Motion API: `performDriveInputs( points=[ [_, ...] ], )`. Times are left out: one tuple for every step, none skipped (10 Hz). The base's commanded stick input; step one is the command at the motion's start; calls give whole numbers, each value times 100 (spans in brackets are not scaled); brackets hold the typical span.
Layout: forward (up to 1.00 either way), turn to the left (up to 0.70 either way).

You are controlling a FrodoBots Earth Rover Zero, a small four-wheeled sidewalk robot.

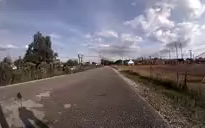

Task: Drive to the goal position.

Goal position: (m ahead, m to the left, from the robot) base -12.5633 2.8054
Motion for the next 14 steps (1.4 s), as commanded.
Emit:
performDriveInputs(
  points=[
    [6,0],
    [6,0],
    [7,0],
    [7,0],
    [6,0],
    [6,0],
    [6,0],
    [6,0],
    [6,0],
    [6,0],
    [6,0],
    [6,0],
    [6,0],
    [6,0]
  ],
)
